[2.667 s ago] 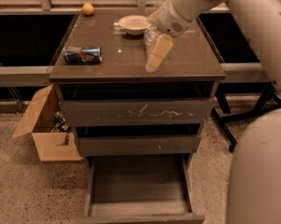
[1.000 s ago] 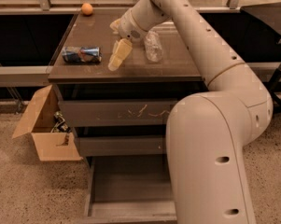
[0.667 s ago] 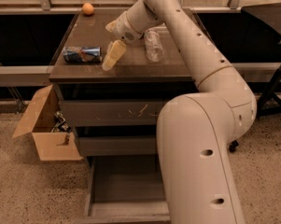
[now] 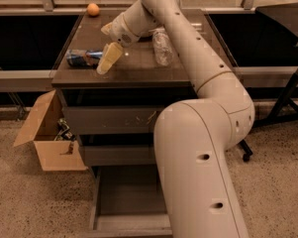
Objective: Place redbull can into bottom drawer
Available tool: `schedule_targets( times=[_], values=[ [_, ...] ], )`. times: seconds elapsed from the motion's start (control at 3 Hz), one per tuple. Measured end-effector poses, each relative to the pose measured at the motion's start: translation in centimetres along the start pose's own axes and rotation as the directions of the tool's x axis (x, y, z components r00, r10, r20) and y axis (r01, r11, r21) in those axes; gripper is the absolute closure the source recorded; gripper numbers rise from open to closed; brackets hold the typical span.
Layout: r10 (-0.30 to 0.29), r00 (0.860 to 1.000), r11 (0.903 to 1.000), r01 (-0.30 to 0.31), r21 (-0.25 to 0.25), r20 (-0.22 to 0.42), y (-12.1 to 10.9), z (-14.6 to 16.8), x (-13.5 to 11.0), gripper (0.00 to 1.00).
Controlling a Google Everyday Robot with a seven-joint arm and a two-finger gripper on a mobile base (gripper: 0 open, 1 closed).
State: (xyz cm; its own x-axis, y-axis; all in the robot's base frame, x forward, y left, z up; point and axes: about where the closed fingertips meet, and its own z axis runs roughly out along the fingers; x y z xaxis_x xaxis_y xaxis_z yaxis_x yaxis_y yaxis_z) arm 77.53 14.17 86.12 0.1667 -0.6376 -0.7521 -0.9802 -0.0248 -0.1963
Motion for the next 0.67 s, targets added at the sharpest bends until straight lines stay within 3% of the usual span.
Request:
schedule_targets(
  times=[0.33,0.67],
  values=[
    [0.016,1.0,0.9995,-0.016,-0.029,-0.005,0.4,1.6,-0.1,0.0],
    [0.026,1.0,0.9984,-0.027,-0.051,-0.011,0.7,2.7,-0.1,0.16]
  ],
)
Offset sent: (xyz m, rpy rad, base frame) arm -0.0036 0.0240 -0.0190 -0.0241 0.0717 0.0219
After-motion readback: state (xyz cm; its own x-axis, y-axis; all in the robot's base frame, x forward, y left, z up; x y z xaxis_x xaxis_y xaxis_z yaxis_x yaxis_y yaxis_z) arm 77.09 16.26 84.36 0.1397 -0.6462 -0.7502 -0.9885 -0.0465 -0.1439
